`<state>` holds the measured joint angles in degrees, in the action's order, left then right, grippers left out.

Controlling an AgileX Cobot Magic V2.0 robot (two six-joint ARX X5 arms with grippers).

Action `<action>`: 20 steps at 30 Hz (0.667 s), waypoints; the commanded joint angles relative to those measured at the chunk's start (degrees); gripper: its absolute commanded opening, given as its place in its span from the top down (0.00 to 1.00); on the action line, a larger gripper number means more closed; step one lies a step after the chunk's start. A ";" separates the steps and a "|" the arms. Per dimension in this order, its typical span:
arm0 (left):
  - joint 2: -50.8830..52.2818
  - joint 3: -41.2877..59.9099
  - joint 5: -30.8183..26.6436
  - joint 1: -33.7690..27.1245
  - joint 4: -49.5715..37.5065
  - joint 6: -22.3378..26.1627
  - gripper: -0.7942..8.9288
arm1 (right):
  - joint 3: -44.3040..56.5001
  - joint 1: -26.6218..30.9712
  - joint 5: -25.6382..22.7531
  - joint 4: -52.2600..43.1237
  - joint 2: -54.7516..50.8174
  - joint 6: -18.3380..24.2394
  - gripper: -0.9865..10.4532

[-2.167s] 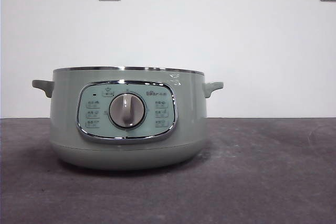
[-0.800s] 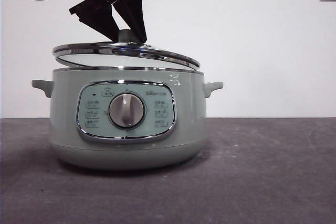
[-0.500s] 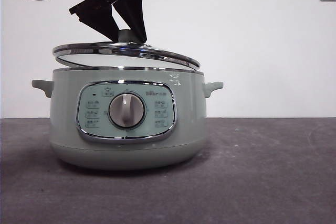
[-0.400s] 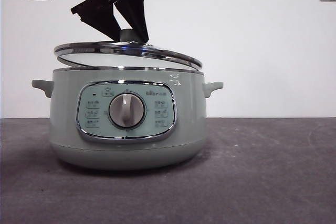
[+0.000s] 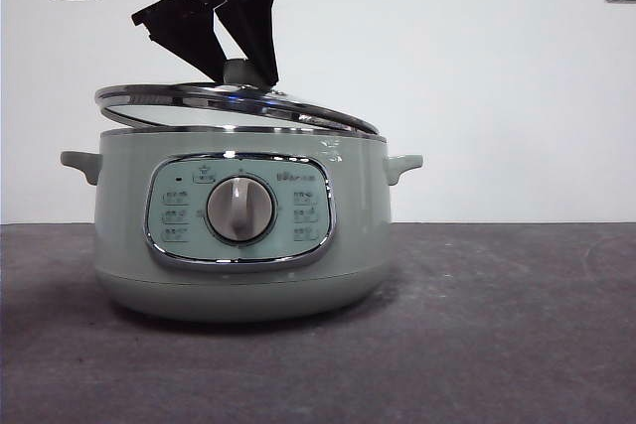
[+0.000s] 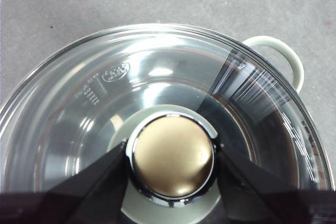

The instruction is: Pick up the egg,open the lid,put the egg in the pot,close the lid

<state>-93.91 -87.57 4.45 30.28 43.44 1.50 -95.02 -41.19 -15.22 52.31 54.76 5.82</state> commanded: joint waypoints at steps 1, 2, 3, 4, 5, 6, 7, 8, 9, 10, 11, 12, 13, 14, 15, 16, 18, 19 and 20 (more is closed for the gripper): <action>-0.20 0.33 0.17 0.09 -1.42 0.22 0.93 | 0.02 -0.02 -0.13 -0.31 -0.04 -0.39 0.53; -0.22 0.33 0.24 0.09 -1.40 0.22 0.93 | 0.02 -0.02 -0.13 -0.31 -0.02 -0.39 0.53; -0.42 0.33 0.24 0.15 -1.49 0.22 0.93 | 0.02 -0.02 -0.13 -0.31 -0.02 -0.39 0.53; -0.55 0.33 0.26 0.22 -1.55 0.20 0.93 | 0.02 -0.02 -0.13 -0.31 -0.02 -0.39 0.53; -0.66 0.33 0.26 0.28 -1.57 0.20 0.93 | 0.02 -0.02 -0.13 -0.28 -0.02 -0.39 0.53; -0.92 0.33 0.26 0.46 -1.79 0.20 0.93 | 0.02 -0.02 -0.13 -0.22 -0.02 -0.39 0.53; -1.09 0.33 0.24 0.52 -1.88 0.20 0.93 | 0.02 -0.02 -0.11 -0.15 -0.02 -0.39 0.53; -1.29 0.33 0.26 0.52 -1.90 0.20 0.93 | 0.02 -0.02 -0.13 0.04 -0.02 -0.39 0.53; -1.70 0.33 0.26 0.52 -2.05 0.20 0.93 | 0.02 -0.02 -0.13 0.13 -0.02 -0.39 0.53; -2.01 0.33 0.28 0.52 -2.05 0.20 0.93 | 0.02 -0.02 -0.13 0.26 -0.02 -0.39 0.53; -2.47 0.33 0.37 0.55 -2.03 0.20 0.93 | 0.02 -0.02 -0.13 0.35 -0.02 -0.39 0.53; -2.91 0.33 0.39 0.57 -1.88 0.20 0.93 | 0.02 -0.02 -0.13 0.46 -0.02 -0.39 0.53; -3.32 0.33 0.39 0.57 -1.77 0.17 0.93 | 0.02 -0.02 -0.11 0.52 -0.02 -0.42 0.53; -3.67 0.33 0.39 0.57 -1.53 0.15 0.93 | 0.02 -0.02 -0.13 0.61 -0.02 -0.42 0.53; -4.09 0.33 0.39 0.57 -1.31 0.15 0.93 | 0.02 -0.02 -0.13 0.70 -0.02 -0.39 0.53; -4.28 0.33 0.48 0.57 -1.03 0.09 0.93 | 0.02 -0.02 -0.11 0.81 -0.02 -0.39 0.53; -4.31 0.33 0.46 0.57 -0.42 -0.04 0.91 | 0.02 -0.02 -0.11 1.22 -0.02 -0.39 0.53; -4.31 0.33 0.46 0.57 -0.22 -0.28 0.91 | 0.02 -0.02 -0.04 1.53 -0.02 -0.42 0.53; -4.31 0.33 0.48 0.57 -0.13 -0.55 0.86 | 0.02 -0.02 0.13 2.03 -0.02 -0.42 0.53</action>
<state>-95.79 -87.94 4.69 30.55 43.44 1.48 -95.02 -41.19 -15.16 54.48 54.78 5.82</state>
